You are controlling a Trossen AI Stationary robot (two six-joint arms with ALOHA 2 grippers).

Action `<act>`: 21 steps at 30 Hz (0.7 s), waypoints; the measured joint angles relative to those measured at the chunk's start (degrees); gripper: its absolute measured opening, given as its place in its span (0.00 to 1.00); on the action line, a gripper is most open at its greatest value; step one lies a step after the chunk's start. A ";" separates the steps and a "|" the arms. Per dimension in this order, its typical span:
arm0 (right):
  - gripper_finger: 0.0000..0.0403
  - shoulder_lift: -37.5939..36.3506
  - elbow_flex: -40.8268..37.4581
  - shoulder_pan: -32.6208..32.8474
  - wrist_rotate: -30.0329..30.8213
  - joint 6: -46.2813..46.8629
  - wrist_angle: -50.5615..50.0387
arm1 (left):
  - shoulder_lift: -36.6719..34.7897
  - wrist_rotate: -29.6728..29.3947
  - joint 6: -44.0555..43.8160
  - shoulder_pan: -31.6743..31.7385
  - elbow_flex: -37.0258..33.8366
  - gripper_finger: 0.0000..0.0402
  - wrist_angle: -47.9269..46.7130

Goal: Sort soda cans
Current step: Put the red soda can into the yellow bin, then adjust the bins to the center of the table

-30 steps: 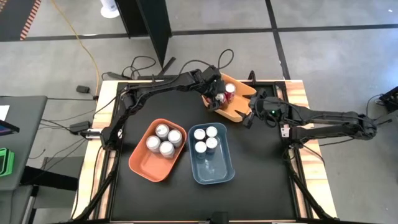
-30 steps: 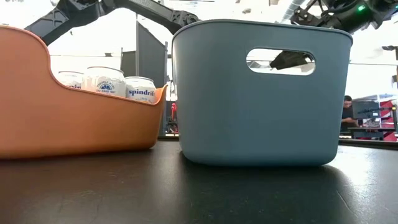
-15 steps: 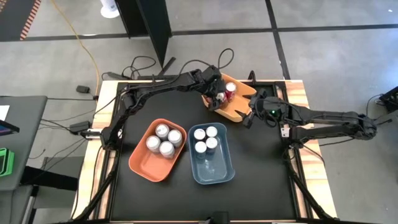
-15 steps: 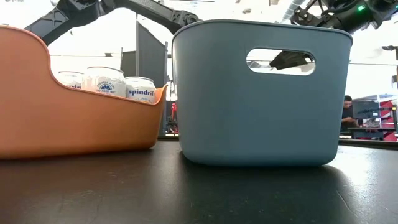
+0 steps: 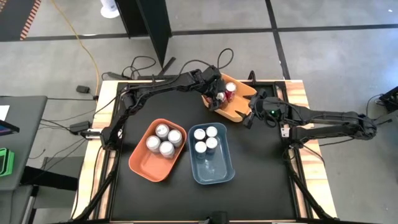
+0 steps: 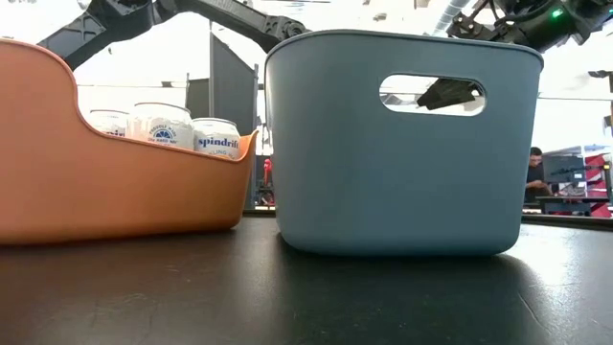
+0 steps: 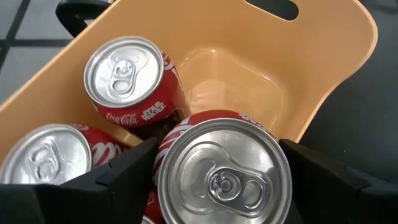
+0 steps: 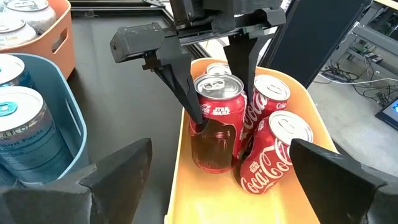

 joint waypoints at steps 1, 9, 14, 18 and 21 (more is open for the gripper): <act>0.99 0.00 0.00 0.00 0.00 0.00 -0.02 | 0.00 0.02 -0.61 0.00 0.00 0.77 -0.15; 0.99 0.00 0.00 0.00 -0.02 0.06 -0.03 | 0.00 -1.31 -2.64 0.07 0.00 0.81 -2.54; 0.99 0.02 0.00 0.00 -0.04 0.48 -0.05 | -0.20 -2.19 -2.77 0.13 0.14 0.88 -2.12; 0.99 0.02 0.00 0.00 -0.07 0.92 -0.09 | -0.22 -3.02 -2.77 0.13 0.15 0.89 -2.25; 0.99 0.02 0.00 0.01 -0.07 0.92 -0.19 | -0.22 -3.84 -2.42 0.13 0.15 0.89 -1.95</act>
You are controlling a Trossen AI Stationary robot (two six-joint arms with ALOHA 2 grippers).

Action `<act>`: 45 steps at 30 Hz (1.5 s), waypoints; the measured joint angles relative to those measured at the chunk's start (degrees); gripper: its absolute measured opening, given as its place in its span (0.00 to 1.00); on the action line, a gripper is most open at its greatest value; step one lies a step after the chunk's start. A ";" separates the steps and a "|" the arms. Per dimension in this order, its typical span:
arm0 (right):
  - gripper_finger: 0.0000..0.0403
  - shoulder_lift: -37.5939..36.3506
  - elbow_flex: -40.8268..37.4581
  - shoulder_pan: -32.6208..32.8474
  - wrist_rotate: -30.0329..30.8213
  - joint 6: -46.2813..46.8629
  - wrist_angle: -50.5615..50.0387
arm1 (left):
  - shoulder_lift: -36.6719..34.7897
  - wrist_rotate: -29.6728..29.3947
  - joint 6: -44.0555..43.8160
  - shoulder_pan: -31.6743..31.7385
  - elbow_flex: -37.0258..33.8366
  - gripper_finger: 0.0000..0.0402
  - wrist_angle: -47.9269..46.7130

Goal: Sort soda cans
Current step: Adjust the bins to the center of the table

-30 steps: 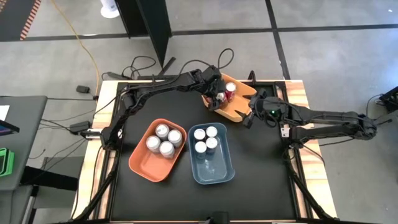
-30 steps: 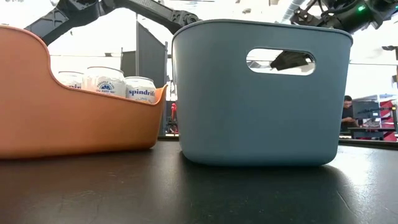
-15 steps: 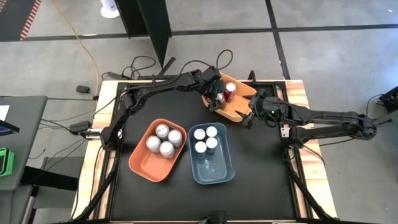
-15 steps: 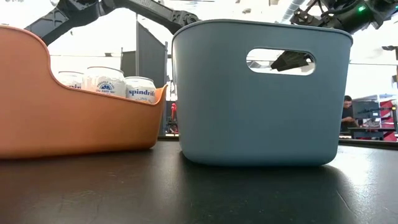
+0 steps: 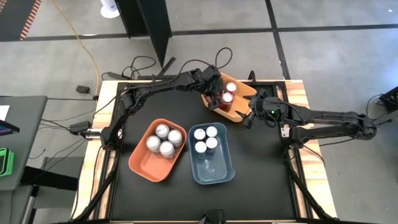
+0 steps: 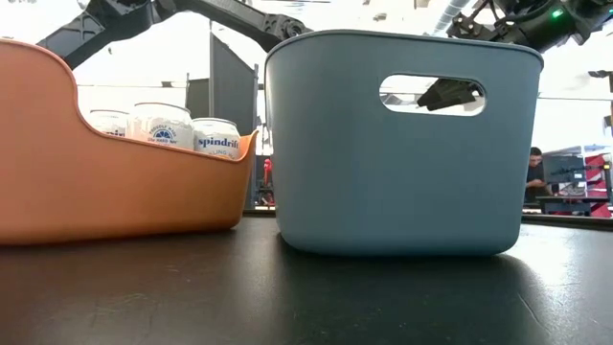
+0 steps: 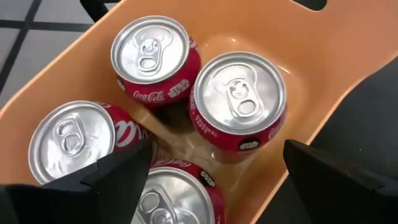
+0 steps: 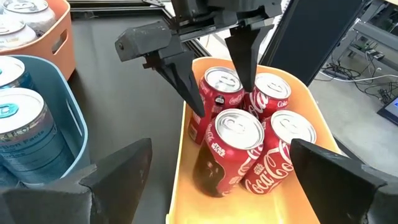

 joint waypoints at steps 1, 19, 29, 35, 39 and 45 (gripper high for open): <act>0.99 0.00 0.00 -0.01 0.00 0.00 -0.06 | 0.00 -0.11 0.02 0.00 0.00 0.89 0.16; 0.93 -0.07 0.00 -0.16 0.05 -2.04 -2.22 | -4.73 -0.38 -0.22 -1.99 5.79 0.89 -8.65; 0.51 -0.09 0.00 -0.16 0.04 -0.54 -5.44 | -10.62 -2.00 -0.65 -1.21 5.62 0.54 -15.30; 0.16 -0.09 0.00 -0.49 0.07 -0.47 -4.79 | -10.95 -1.85 -1.33 0.28 5.53 0.07 -20.64; 0.03 -0.09 0.00 -2.16 0.09 0.34 -4.80 | -11.36 -0.62 -2.41 1.17 5.49 0.02 -21.15; 0.01 -0.09 0.00 -4.31 0.13 1.42 -3.84 | -14.50 -0.49 -2.06 0.28 5.46 0.00 -12.18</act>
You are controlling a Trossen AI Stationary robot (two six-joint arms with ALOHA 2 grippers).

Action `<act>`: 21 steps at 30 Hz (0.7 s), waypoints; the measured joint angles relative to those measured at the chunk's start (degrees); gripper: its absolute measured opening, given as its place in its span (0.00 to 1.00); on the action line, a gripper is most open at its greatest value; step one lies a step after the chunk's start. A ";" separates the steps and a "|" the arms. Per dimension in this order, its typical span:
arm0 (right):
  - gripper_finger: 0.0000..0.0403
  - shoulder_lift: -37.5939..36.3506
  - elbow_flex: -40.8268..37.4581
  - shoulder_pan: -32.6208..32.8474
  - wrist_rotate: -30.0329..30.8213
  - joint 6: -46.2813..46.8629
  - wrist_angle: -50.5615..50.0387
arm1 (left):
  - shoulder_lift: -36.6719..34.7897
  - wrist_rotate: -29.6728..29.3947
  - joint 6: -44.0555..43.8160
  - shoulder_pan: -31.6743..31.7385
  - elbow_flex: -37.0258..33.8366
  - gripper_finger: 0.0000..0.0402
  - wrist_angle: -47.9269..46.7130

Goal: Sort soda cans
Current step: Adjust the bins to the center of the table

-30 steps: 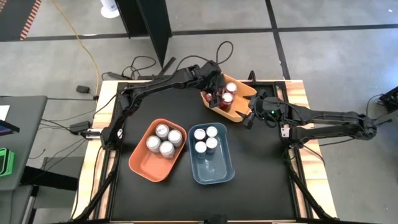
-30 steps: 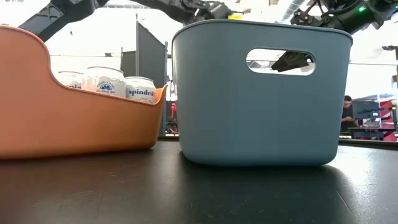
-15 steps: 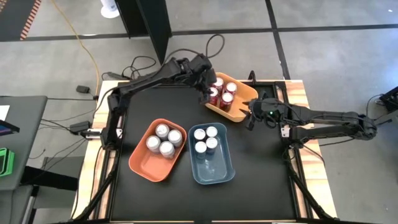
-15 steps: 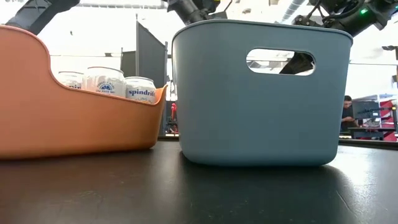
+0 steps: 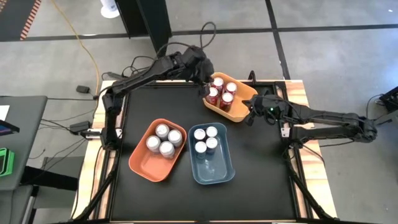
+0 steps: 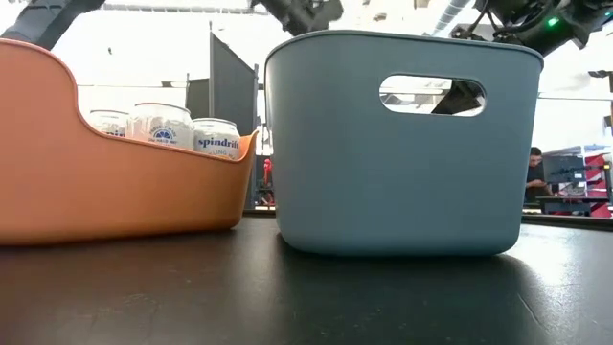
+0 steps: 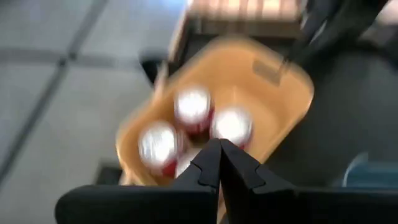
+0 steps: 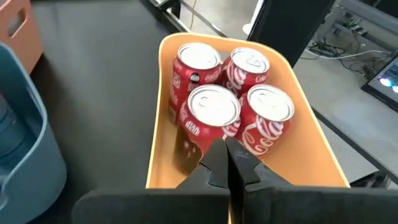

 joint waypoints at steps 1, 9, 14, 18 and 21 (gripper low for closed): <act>0.01 -0.02 0.00 -0.20 0.01 -0.24 0.51 | -0.84 -0.07 0.56 -0.72 0.00 0.00 2.13; 0.00 -0.02 0.00 -0.46 -0.04 -1.76 2.01 | -12.41 -2.65 3.32 -2.63 -4.76 0.00 8.12; 0.00 -0.02 0.00 -0.48 -2.22 -3.25 2.20 | -25.81 -2.66 0.98 -1.18 -25.39 0.00 18.89; 0.00 0.04 0.00 -0.81 -3.75 -5.67 1.74 | -36.51 -5.36 -2.95 -0.24 -45.30 0.00 28.24; 0.00 1.05 0.00 -2.65 -3.82 -10.13 0.22 | -43.99 -9.54 -8.04 -0.17 -57.75 0.00 33.91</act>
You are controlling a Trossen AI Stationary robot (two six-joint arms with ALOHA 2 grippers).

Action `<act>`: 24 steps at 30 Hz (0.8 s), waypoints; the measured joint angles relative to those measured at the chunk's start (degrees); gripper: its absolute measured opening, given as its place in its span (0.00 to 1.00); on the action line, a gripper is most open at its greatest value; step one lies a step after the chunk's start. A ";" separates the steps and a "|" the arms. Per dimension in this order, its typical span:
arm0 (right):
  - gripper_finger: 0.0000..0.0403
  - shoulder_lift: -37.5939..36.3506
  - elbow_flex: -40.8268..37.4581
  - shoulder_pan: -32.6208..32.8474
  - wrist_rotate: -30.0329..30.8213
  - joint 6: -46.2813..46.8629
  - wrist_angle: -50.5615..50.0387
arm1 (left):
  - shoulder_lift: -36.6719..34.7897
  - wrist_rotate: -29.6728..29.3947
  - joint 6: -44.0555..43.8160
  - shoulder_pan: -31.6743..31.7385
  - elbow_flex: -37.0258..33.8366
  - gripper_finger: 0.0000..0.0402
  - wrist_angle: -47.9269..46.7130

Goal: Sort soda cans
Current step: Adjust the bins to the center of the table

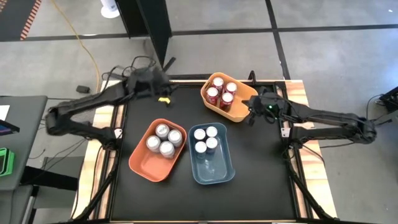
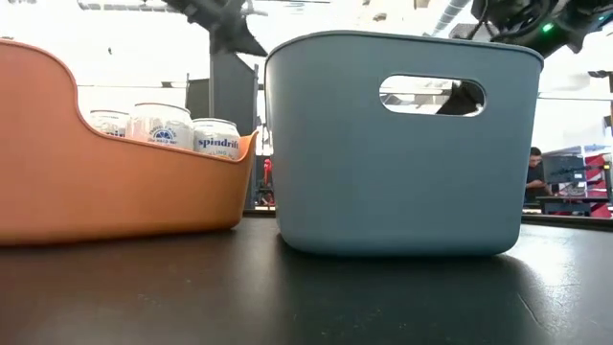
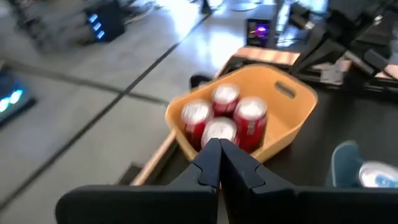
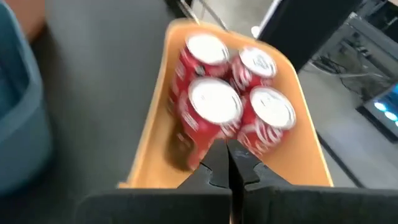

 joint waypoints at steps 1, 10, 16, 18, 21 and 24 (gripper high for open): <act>0.00 0.79 -0.02 -0.87 0.00 -1.17 -0.40 | -2.34 -1.45 -1.80 -0.02 -3.77 0.00 1.18; 0.00 10.47 -0.04 -7.15 -1.60 -0.59 -1.06 | -19.82 -5.05 -15.28 -1.09 -27.20 0.00 11.88; 0.00 12.07 0.05 -8.11 -3.81 4.57 -4.49 | -26.42 -5.59 -18.46 -2.36 -33.13 0.00 11.40; 0.00 11.74 0.05 -7.31 -3.87 5.59 -4.30 | -27.52 -5.84 -18.61 -2.58 -34.33 0.00 11.32; 0.00 9.96 -0.08 -6.02 -3.98 5.69 -2.55 | -28.31 -6.02 -18.72 -2.58 -35.93 0.00 11.34; 0.00 7.47 0.90 -4.43 -3.96 5.99 -1.37 | -28.27 -6.05 -19.42 -2.58 -37.05 0.00 10.58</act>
